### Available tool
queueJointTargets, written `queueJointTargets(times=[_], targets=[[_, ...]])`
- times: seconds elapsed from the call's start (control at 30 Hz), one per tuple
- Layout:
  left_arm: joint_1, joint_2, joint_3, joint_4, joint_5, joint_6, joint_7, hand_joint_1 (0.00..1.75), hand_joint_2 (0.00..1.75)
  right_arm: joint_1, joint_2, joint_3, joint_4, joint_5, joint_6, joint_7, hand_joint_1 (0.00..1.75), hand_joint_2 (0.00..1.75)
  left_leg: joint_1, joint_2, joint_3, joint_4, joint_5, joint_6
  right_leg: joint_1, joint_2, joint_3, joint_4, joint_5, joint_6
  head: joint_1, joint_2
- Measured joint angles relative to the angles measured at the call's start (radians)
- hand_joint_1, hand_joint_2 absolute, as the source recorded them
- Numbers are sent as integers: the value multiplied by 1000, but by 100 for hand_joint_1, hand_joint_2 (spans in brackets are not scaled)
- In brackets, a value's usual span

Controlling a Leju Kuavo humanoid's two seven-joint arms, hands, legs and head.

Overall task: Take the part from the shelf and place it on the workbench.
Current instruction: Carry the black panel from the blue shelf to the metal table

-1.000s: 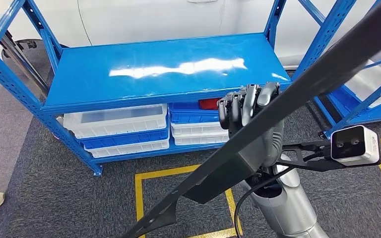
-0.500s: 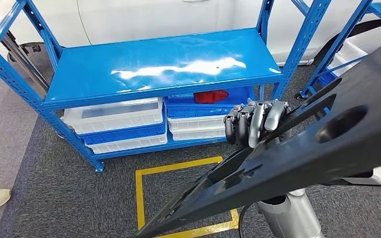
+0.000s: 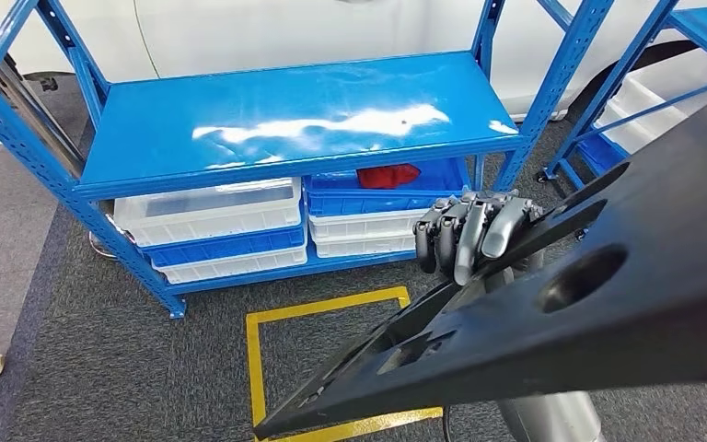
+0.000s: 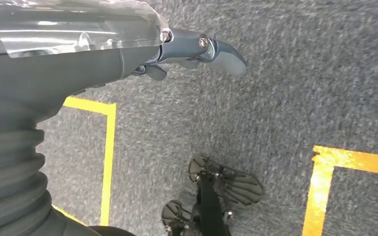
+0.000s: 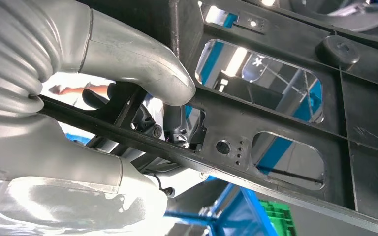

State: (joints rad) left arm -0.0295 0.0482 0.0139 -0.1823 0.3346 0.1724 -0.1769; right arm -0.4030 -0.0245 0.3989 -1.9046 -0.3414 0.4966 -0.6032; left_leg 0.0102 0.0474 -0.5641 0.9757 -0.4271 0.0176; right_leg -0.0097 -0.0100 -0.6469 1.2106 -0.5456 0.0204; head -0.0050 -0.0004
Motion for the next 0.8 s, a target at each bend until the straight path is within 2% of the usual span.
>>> queueJointTargets(times=[0.07, 0.1, 0.13, 0.2, 0.23, 0.27, 0.3, 0.33, 0.37, 0.4, 0.43, 0.47, 0.5, 0.57, 0.6, 0.63, 0.67, 0.7, 0.73, 0.77, 0.8], targets=[[-1, -2, 1, 0, -1, 5, 0, 0, 175, 3, -8, -5, -7, 22, -6, -21, 175, 175, -4, 11, -1, 9, -5, -6, 2, -34, 64, -144, 63, -5, 0, 0], [-2, -2, 2, 0, -1, 6, 4, 0, 175, 6, -11, -8, -10, 29, -8, -31, 175, 175, -6, 17, -2, 13, -7, -11, 4, -46, 82, -189, 78, -9, 0, 0], [-2, -3, 4, 0, -1, 8, 9, 0, 175, 10, -13, -12, -13, 33, -8, -39, 175, 175, -9, 24, -3, 16, -8, -15, 7, -51, 87, -206, 81, -14, 0, 0], [-2, -5, 7, 0, 2, 9, 22, 0, 175, 22, -18, -21, -18, 36, -2, -49, 175, 175, -9, 41, -4, 17, -9, -25, 9, -30, 82, -208, 86, -27, 0, 0], [-2, -6, 8, 0, 4, 7, 28, 0, 175, 25, -20, -26, -20, 37, 3, -52, 175, 175, -7, 37, -5, 23, -16, -31, 8, -21, 81, -211, 91, -34, 0, 0], [-3, -8, 9, 0, 5, 6, 32, 0, 175, 27, -22, -30, -21, 36, 8, -54, 175, 175, -4, 23, -13, 43, -34, -37, 6, -12, 79, -213, 95, -41, 0, 0], [-3, -9, 10, 0, 6, 3, 34, 0, 175, 29, -23, -33, -21, 36, 12, -57, 175, 175, -1, 3, -30, 85, -64, -42, 4, -3, 77, -215, 100, -47, 0, 0], [-2, -10, 11, 0, 7, 1, 35, 0, 175, 33, -24, -35, -22, 36, 15, -61, 175, 175, 1, -19, -55, 148, -102, -46, 3, 7, 74, -215, 103, -51, 0, 0], [-1, -11, 13, 0, 7, 1, 34, 0, 175, 38, -25, -36, -22, 37, 17, -65, 175, 175, 2, -31, -84, 221, -139, -48, 4, 17, 70, -215, 105, -53, 0, 0], [0, -11, 14, 0, 7, 2, 33, 0, 175, 45, -26, -37, -21, 40, 21, -69, 175, 175, 2, -36, -109, 282, -164, -50, 5, 28, 67, -214, 107, -54, 0, 0], [1, -11, 16, 0, 8, 4, 30, 0, 175, 52, -27, -37, -21, 44, 23, -73, 175, 175, 2, -37, -120, 312, -170, -50, 5, 40, 64, -213, 109, -53, 0, 0], [2, -11, 17, 0, 8, 6, 26, 0, 175, 57, -27, -36, -22, 48, 25, -77, 175, 175, 2, -39, -110, 300, -154, -48, 6, 52, 63, -211, 110, -53, 0, 0], [2, -12, 18, 0, 9, 8, 21, 0, 175, 60, -27, -35, -25, 51, 24, -79, 175, 175, 2, -45, -82, 248, -122, -45, 6, 65, 63, -210, 111, -52, 0, 0], [2, -10, 21, 0, 5, 13, 9, 0, 175, 59, -27, -32, -37, 47, 11, -73, 175, 175, 3, -85, -8, 102, -60, -35, 7, 88, 62, -206, 112, -47, 0, 0], [1, -8, 22, 0, -2, 20, 4, 0, 175, 56, -26, -30, -45, 40, -2, -66, 175, 175, 3, -104, 17, 52, -46, -31, 7, 99, 59, -204, 114, -43, 0, 0], [0, -6, 22, 0, -10, 31, -1, 0, 175, 53, -26, -28, -53, 31, -17, -58, 175, 175, 3, -116, 28, 27, -43, -28, 5, 109, 54, -203, 117, -36, 0, 0], [-2, -3, 22, 0, -18, 43, -6, 0, 175, 51, -26, -27, -61, 22, -34, -52, 175, 175, 2, -117, 30, 21, -45, -26, 4, 119, 49, -203, 121, -29, 0, 0], [-5, 0, 22, 0, -24, 53, -11, 0, 175, 49, -26, -26, -68, 16, -50, -49, 175, 175, 2, -107, 31, 17, -42, -22, 3, 129, 46, -204, 124, -21, 0, 0], [-8, 3, 22, 0, -27, 59, -14, 0, 175, 49, -27, -26, -74, 13, -62, -50, 175, 175, 3, -95, 32, 12, -38, -16, 3, 123, 42, -202, 123, -15, 0, 0], [-9, 6, 22, 0, -28, 59, -16, 0, 175, 48, -28, -25, -80, 11, -71, -52, 175, 175, 5, -82, 33, 6, -33, -10, 4, 104, 34, -186, 111, -11, 0, 0], [-9, 8, 22, 0, -29, 59, -17, 0, 175, 46, -29, -25, -83, 9, -76, -54, 175, 175, 7, -69, 33, 0, -28, -4, 6, 78, 17, -150, 87, -7, 0, 0]])
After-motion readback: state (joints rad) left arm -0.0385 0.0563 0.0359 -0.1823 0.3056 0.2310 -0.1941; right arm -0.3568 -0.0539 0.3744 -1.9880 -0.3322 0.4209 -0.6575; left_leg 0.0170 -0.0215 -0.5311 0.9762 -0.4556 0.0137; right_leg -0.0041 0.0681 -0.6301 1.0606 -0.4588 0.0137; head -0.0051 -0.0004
